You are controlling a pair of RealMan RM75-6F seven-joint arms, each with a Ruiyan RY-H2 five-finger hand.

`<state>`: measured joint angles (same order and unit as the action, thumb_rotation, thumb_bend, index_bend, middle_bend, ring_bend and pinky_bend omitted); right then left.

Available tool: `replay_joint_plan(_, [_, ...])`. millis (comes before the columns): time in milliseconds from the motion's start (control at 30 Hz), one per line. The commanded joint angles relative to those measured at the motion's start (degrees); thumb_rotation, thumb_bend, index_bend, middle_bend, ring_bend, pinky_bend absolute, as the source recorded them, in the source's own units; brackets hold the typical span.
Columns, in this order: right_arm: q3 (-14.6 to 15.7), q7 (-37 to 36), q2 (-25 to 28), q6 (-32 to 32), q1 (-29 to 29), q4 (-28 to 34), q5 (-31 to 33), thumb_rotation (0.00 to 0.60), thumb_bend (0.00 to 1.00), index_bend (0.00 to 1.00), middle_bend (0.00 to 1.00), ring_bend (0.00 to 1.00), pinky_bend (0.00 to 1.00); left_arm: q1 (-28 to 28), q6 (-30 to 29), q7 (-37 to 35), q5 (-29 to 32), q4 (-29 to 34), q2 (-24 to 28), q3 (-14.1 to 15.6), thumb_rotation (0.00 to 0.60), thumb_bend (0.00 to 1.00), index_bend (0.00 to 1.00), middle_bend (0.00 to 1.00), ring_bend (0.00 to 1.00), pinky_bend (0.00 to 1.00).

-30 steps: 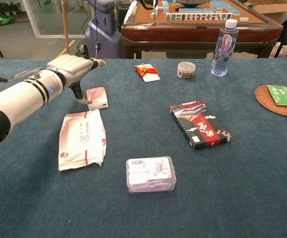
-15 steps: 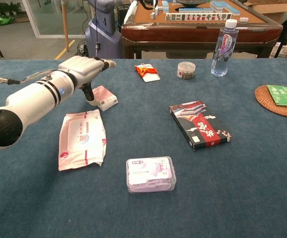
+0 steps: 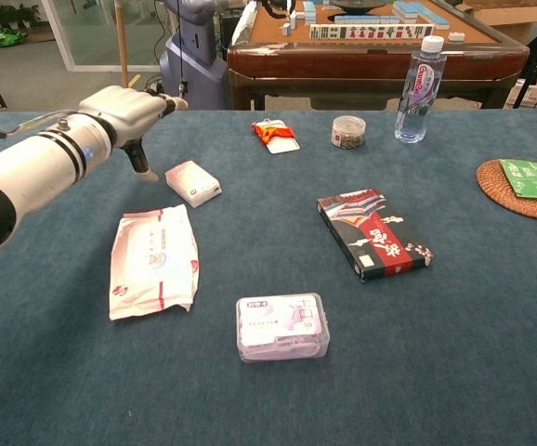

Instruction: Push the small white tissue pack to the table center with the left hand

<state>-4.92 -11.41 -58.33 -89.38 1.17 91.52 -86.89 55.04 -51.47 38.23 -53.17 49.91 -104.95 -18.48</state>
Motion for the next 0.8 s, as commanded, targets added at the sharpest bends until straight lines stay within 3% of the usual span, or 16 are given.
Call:
replay_joint_plan(33, [0.0, 0.2, -0.1, 0.2, 0.1, 0.0, 0.1, 0.6, 0.06, 0.24, 0.31, 0.26, 0.27, -0.1, 0.5, 0.6, 0.5, -0.3, 0.4, 0.2, 0.6, 0.04, 0.04, 0.0, 0.0, 0.15])
replay_joint_plan(800, [-0.4, -1.8, 0.8, -0.2, -0.4, -0.1, 0.8, 0.6, 0.06, 0.24, 0.31, 0.26, 0.27, 3.3, 2.7, 2.3, 1.7, -6.1, -4.0, 0.2, 0.6, 0.04, 0.04, 0.0, 0.0, 0.15])
